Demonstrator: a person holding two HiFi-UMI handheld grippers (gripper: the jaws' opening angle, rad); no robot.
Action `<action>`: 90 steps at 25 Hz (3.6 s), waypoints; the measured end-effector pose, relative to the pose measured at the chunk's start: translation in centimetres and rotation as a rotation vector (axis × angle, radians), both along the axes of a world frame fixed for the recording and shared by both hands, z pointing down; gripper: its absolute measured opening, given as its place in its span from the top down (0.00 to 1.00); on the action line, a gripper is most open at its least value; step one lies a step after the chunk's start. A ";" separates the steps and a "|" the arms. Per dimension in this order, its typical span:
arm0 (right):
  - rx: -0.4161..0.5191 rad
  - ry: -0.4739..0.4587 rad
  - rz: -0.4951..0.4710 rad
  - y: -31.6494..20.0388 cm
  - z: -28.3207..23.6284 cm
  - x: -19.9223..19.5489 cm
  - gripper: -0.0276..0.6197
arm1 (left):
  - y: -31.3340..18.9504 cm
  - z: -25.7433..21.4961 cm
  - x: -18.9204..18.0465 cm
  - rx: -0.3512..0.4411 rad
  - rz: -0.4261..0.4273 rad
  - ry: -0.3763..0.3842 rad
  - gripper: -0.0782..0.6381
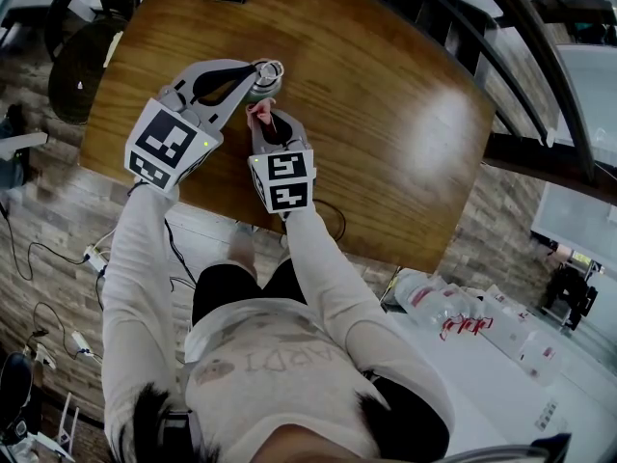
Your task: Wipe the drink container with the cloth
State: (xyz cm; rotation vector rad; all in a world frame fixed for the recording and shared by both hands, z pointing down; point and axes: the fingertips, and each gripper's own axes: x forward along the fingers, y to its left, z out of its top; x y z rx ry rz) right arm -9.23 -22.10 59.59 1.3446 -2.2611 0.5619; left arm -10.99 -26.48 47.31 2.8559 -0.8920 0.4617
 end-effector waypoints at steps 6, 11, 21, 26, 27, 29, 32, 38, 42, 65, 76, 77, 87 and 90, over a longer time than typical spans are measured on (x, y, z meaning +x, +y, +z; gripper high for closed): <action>0.001 0.008 -0.068 -0.1 -0.2 -2.5 0.90 | -0.1 -0.1 0.4 -0.001 0.002 0.013 0.88; 0.000 0.016 -0.087 -0.3 -0.2 -3.7 0.90 | -0.1 -0.1 0.2 -0.003 0.002 0.019 0.88; -0.017 0.016 -0.026 -0.1 0.2 -0.8 0.90 | -0.1 -0.1 0.2 -0.004 0.008 0.024 0.88; -0.010 0.029 -0.013 -0.2 0.1 0.3 0.90 | 0.0 -0.3 0.6 0.001 0.018 0.030 0.88; -0.011 0.030 -0.006 -0.3 0.2 0.5 0.90 | 0.0 -0.3 0.6 0.001 0.017 0.030 0.88; -0.015 0.027 0.010 -0.4 0.3 1.0 0.90 | -0.1 0.0 0.4 -0.004 0.013 0.027 0.88; -0.018 0.027 0.044 -0.8 0.3 1.8 0.90 | -0.2 0.3 0.1 -0.013 0.009 0.017 0.88; -0.019 0.014 0.125 -2.1 0.0 4.0 0.90 | -0.1 -0.3 0.4 -0.005 0.015 0.032 0.88; -0.008 0.012 0.155 -3.2 -0.1 5.0 0.90 | 0.0 0.1 0.3 -0.012 0.010 0.025 0.88; 0.050 -0.033 0.109 -3.1 -3.8 4.9 0.90 | -0.1 -0.5 0.3 -0.009 -0.046 0.017 0.88; 0.099 -0.135 0.045 -0.3 -7.8 6.3 0.90 | 2.4 -2.4 -1.3 0.034 -0.244 0.007 0.88; 0.107 -0.141 0.037 0.0 -8.4 6.4 0.90 | 3.0 -2.6 -1.4 0.035 -0.254 0.003 0.88; 0.188 -0.183 -0.045 3.3 -13.9 7.3 0.90 | 8.5 -5.2 -2.3 0.034 -0.394 0.036 0.88; 0.206 -0.196 -0.062 4.2 -15.2 7.5 0.90 | 9.9 -6.0 -2.5 0.045 -0.419 0.036 0.88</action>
